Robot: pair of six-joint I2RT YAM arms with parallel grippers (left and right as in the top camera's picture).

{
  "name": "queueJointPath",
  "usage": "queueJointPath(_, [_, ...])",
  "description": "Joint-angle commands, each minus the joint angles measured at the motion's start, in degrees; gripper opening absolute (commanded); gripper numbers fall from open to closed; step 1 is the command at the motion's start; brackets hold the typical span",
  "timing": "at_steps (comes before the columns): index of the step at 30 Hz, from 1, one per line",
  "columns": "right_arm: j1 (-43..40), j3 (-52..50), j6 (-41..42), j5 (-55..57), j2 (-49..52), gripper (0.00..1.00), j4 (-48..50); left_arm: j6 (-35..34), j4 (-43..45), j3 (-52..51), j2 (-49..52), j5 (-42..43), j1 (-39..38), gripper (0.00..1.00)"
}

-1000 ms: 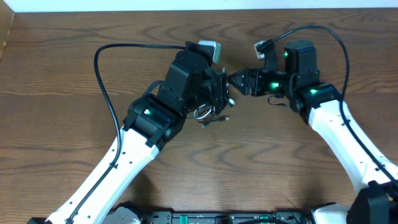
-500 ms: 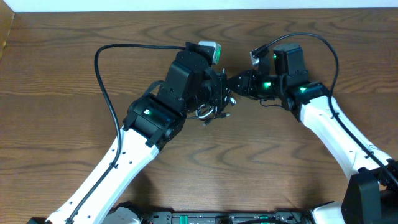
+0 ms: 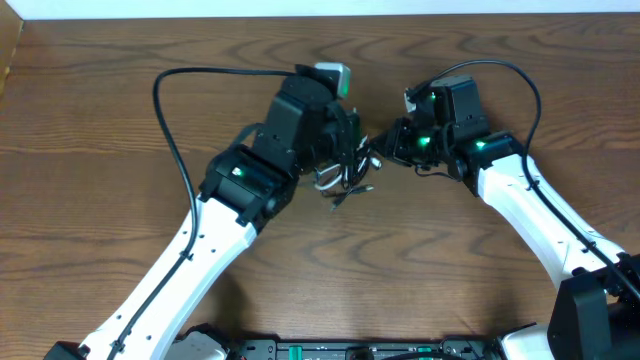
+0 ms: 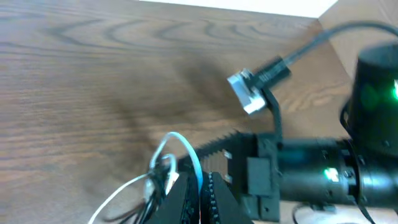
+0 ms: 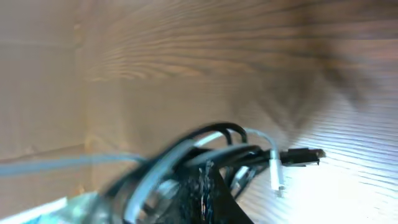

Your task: Untangle cables

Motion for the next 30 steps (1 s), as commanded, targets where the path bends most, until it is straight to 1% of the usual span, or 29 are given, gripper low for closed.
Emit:
queueJointPath(1, [0.24,-0.15,-3.45,4.44,0.28,0.01,-0.7,-0.35,0.52,0.83,-0.15,0.13,2.1,0.07])
queueJointPath(5, [0.28,-0.15,-10.05,4.55,0.28,0.01,-0.26,-1.9,0.37,0.83,0.42,0.24,2.43,0.08])
queueJointPath(8, [0.28,-0.15,-12.39,4.59,0.28,0.01,-0.37,-2.29,0.35,0.83,1.55,0.59,2.29,0.07])
queueJointPath(13, [0.24,-0.15,-14.29,4.26,0.28,0.01,-0.96,-5.92,-0.09,0.83,4.94,0.72,2.29,0.07])
queueJointPath(19, [0.24,-0.15,-17.84,3.96,0.28,0.01,-3.28,-6.38,-0.02,0.83,8.55,5.25,2.34,0.07])
queueJointPath(30, [0.28,-0.15,-19.23,3.34,0.28,0.05,-2.56,-7.17,0.2,0.83,9.38,5.22,2.36,0.07])
